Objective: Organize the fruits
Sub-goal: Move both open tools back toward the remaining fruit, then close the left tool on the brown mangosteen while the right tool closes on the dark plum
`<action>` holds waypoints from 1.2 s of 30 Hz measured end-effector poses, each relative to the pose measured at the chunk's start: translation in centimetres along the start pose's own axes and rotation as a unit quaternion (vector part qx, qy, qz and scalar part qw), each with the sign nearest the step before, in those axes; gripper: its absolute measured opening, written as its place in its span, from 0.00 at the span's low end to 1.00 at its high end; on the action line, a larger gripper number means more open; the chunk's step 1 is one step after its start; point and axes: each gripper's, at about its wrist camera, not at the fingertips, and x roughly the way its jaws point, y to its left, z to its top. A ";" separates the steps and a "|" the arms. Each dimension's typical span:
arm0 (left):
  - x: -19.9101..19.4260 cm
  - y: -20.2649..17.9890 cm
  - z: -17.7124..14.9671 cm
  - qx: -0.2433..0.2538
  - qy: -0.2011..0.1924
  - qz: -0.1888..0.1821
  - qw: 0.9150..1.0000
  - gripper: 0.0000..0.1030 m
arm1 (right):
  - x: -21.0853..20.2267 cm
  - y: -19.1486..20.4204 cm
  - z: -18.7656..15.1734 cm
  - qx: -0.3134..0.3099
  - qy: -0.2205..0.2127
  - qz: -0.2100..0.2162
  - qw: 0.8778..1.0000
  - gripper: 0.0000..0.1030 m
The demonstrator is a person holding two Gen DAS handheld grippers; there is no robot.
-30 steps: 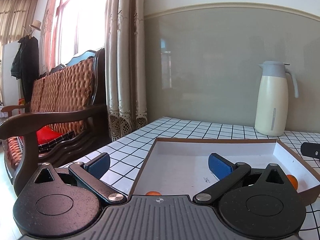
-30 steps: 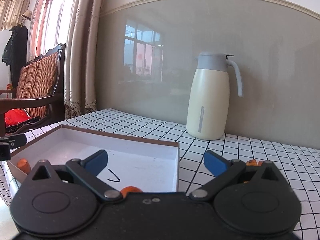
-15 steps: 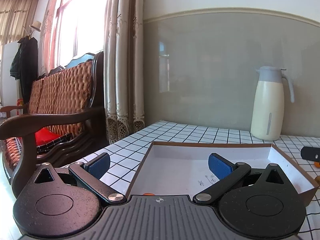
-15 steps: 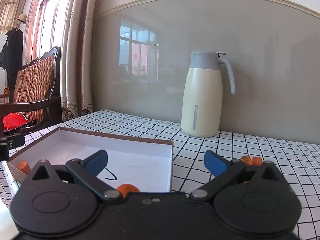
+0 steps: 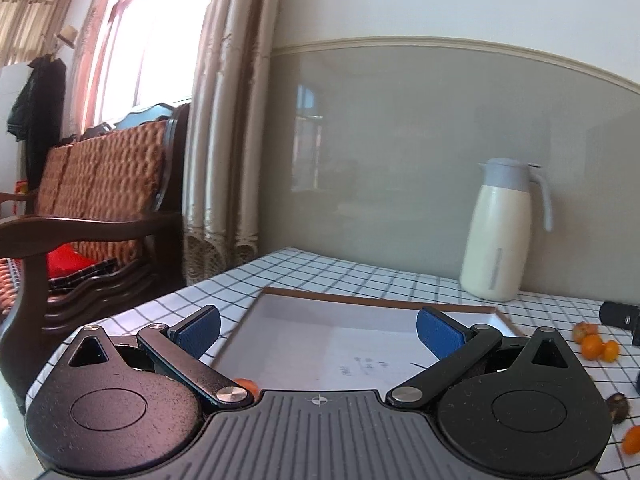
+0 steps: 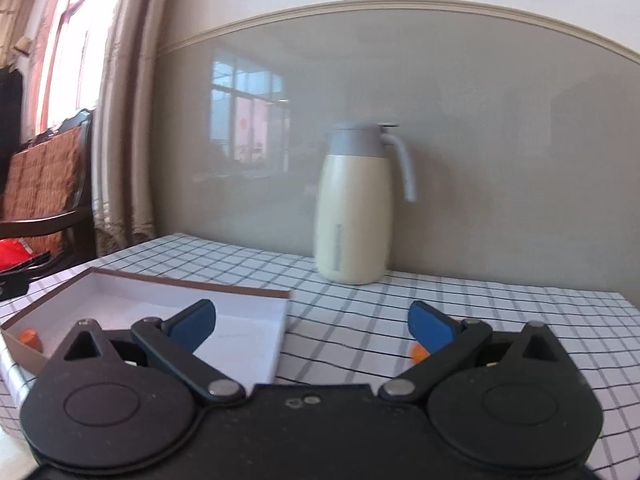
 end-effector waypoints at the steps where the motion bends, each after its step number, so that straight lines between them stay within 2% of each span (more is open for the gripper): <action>1: 0.0 -0.4 0.0 0.003 0.001 -0.005 1.000 1.00 | -0.2 -0.6 0.0 0.003 -0.001 -0.007 1.000 0.94; 10: 0.0 -5.4 -0.8 0.023 0.009 -0.060 0.998 1.00 | -1.7 -6.1 -0.5 0.026 0.013 -0.075 0.997 0.94; 18: -0.4 -11.4 -1.8 0.059 0.016 -0.121 0.991 1.00 | -3.3 -10.6 -2.0 0.031 0.034 -0.115 0.992 0.93; 25: -1.1 -17.0 -2.9 0.091 0.028 -0.169 0.981 1.00 | -3.1 -13.5 -3.5 0.038 0.059 -0.111 0.991 0.85; 34: -1.5 -21.6 -4.3 0.119 0.051 -0.201 0.971 1.00 | -2.7 -14.8 -4.8 0.032 0.089 -0.079 0.992 0.72; 36: -1.4 -22.2 -4.6 0.124 0.058 -0.209 0.968 0.92 | -2.6 -15.1 -5.2 0.036 0.095 -0.072 0.992 0.72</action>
